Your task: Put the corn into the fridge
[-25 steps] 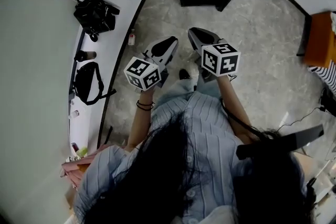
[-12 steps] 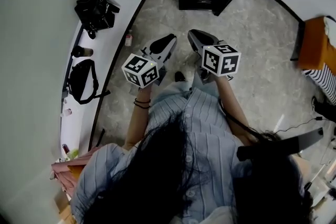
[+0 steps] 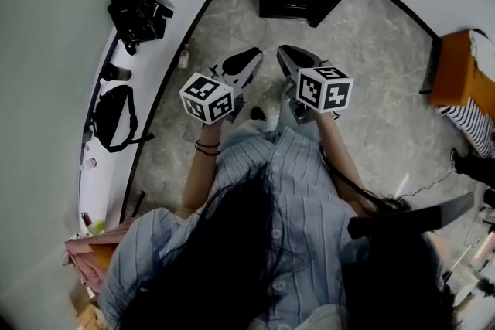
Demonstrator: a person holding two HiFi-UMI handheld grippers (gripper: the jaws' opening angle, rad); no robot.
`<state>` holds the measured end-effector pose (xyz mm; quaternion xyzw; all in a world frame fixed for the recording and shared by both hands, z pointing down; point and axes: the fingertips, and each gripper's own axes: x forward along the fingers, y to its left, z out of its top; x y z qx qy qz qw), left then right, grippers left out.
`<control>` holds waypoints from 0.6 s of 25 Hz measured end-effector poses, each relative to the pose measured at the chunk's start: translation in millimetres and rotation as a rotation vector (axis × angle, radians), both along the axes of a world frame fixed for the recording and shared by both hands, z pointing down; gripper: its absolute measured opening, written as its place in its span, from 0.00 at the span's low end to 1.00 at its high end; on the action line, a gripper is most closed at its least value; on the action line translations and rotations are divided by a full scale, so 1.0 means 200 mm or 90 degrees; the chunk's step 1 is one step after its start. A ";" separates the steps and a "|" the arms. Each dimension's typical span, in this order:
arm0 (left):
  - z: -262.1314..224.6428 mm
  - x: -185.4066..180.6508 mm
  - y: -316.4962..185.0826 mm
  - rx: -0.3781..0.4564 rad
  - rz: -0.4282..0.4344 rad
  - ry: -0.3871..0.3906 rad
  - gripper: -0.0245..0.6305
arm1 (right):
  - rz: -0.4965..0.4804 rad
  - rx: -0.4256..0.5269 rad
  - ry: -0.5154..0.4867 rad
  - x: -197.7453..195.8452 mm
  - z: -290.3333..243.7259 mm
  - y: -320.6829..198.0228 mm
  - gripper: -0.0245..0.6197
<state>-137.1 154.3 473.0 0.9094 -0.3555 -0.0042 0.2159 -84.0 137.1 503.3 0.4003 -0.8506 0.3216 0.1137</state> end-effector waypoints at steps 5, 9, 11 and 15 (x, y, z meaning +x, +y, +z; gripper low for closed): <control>0.00 0.01 0.03 0.001 0.003 0.003 0.10 | -0.002 -0.003 0.003 -0.01 0.02 0.02 0.10; 0.02 0.01 0.06 -0.004 0.004 0.004 0.10 | -0.001 -0.013 0.004 0.00 0.05 0.04 0.10; 0.04 0.01 0.06 -0.008 0.004 0.003 0.10 | -0.002 -0.020 0.004 -0.01 0.07 0.05 0.10; 0.05 0.01 0.07 -0.013 0.005 0.005 0.10 | -0.004 -0.025 0.006 0.00 0.08 0.07 0.10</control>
